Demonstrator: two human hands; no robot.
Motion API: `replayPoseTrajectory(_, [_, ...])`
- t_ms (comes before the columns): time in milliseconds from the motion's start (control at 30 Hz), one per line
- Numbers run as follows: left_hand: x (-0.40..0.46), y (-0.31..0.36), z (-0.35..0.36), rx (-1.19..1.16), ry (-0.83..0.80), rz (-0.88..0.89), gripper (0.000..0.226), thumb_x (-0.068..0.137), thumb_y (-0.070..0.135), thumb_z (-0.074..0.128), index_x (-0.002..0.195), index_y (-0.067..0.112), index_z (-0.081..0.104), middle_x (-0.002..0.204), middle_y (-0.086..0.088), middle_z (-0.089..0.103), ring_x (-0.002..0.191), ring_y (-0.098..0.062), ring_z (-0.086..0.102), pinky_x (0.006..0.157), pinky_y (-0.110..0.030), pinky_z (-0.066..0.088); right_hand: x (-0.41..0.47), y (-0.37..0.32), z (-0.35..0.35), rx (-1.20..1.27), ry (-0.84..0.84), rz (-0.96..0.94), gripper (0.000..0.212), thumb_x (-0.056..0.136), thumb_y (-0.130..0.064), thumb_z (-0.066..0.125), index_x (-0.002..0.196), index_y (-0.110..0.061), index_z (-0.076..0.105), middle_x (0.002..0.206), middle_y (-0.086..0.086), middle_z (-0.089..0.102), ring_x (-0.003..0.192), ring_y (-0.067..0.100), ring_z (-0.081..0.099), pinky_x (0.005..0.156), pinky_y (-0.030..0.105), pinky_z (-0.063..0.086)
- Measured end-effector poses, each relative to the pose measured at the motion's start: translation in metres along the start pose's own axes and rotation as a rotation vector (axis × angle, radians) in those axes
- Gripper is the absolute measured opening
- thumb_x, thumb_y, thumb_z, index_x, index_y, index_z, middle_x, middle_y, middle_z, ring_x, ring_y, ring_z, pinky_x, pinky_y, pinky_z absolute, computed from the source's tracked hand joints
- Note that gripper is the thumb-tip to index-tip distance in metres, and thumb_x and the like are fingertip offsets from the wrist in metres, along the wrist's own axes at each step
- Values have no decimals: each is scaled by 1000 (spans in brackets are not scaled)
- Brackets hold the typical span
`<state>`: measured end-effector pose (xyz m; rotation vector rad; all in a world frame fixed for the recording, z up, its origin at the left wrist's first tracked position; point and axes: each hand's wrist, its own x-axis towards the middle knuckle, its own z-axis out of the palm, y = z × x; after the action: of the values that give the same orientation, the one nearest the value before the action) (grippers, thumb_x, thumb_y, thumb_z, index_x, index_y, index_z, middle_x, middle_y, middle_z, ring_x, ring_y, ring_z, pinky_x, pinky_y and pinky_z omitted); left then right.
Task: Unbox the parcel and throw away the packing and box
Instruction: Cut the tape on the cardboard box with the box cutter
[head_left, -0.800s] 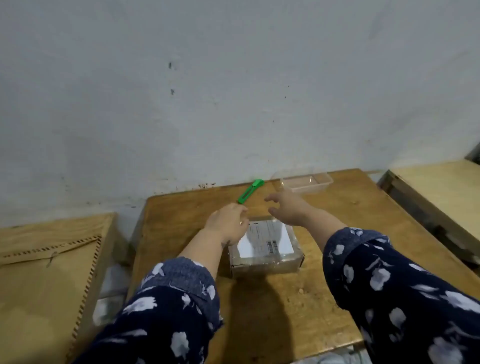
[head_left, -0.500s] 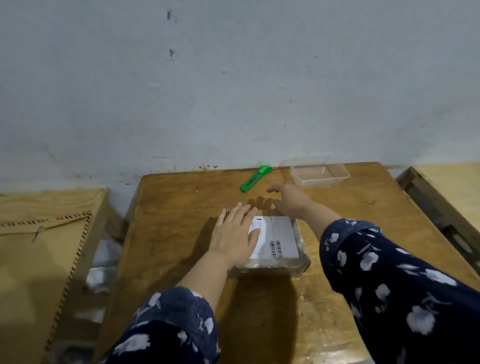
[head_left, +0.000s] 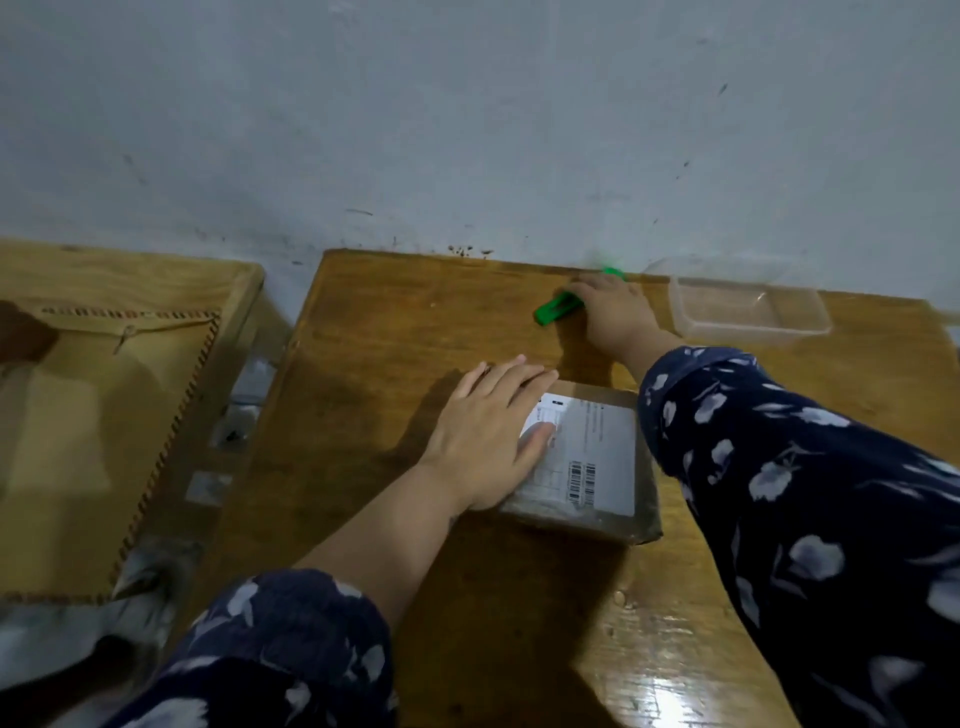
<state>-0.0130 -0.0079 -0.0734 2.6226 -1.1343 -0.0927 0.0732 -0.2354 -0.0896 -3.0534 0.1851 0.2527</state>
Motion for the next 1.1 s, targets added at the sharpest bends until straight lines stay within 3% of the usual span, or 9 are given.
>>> replayPoseTrajectory(167, [0, 0, 2, 24, -6, -4, 57, 98, 46, 22, 150, 25, 26, 155, 6, 31, 146, -11, 16, 120, -36, 5, -19, 6, 5, -63, 93, 43, 40, 93, -25, 48, 132, -18, 50, 130, 10, 53, 123, 31, 43, 100, 44, 36])
replayPoseTrajectory(267, [-1, 3, 0, 50, -14, -4, 55, 100, 44, 24, 151, 25, 23, 156, 7, 28, 147, -11, 14, 121, -36, 5, -44, 9, -2, 159, 67, 99, 41, 90, -27, 55, 129, -16, 52, 125, 7, 53, 108, 27, 56, 82, 36, 47])
replayPoseTrajectory(367, [-3, 6, -5, 59, -39, -10, 54, 101, 43, 24, 152, 25, 20, 158, 7, 25, 147, -11, 12, 121, -38, 6, -75, 10, -15, 361, 172, 152, 36, 87, -25, 60, 122, -15, 56, 117, 6, 55, 94, 21, 57, 71, 28, 43])
replayPoseTrajectory(467, [-1, 9, -9, 95, -85, -13, 56, 101, 44, 23, 153, 24, 16, 160, 6, 19, 148, -11, 8, 121, -39, 3, -110, 11, -27, 571, 241, 247, 32, 86, -22, 62, 116, -14, 53, 101, 7, 60, 79, 22, 59, 60, 31, 45])
replayPoseTrajectory(533, [1, 10, -12, 149, -141, -17, 62, 100, 51, 20, 154, 23, 11, 162, 5, 11, 149, -12, 2, 121, -42, -2, -138, 12, -28, 751, 282, 333, 29, 87, -17, 61, 114, -15, 50, 101, 7, 62, 73, 24, 63, 56, 35, 51])
replayPoseTrajectory(667, [1, 22, -18, 214, -181, 96, 85, 88, 74, 13, 155, 22, 2, 163, 5, -5, 149, -11, -9, 118, -52, -9, -195, 14, -19, 965, 368, 543, 28, 89, -16, 61, 114, -21, 47, 102, 7, 63, 63, 20, 62, 47, 26, 47])
replayPoseTrajectory(867, [0, 46, -6, 172, -249, 253, 96, 83, 79, 21, 154, 19, -3, 162, 4, -12, 148, -10, -14, 118, -50, -11, -254, 4, -2, 1272, 216, 713, 39, 92, -6, 53, 127, -19, 40, 100, 11, 58, 54, 18, 55, 56, 35, 50])
replayPoseTrajectory(1000, [-2, 45, 3, 138, -231, 232, 95, 84, 79, 19, 155, 20, -3, 162, 6, -11, 147, -8, -14, 118, -49, -11, -275, -6, -1, 1461, 71, 672, 77, 83, 17, 51, 141, -24, 23, 108, 13, 49, 85, 22, 52, 69, 33, 46])
replayPoseTrajectory(1100, [2, 41, 2, 121, -222, 213, 97, 83, 80, 20, 155, 20, -3, 162, 7, -10, 148, -8, -12, 118, -47, -12, -286, -12, -8, 1585, 7, 610, 84, 83, 23, 44, 142, -30, 18, 113, 13, 49, 88, 23, 48, 80, 37, 43])
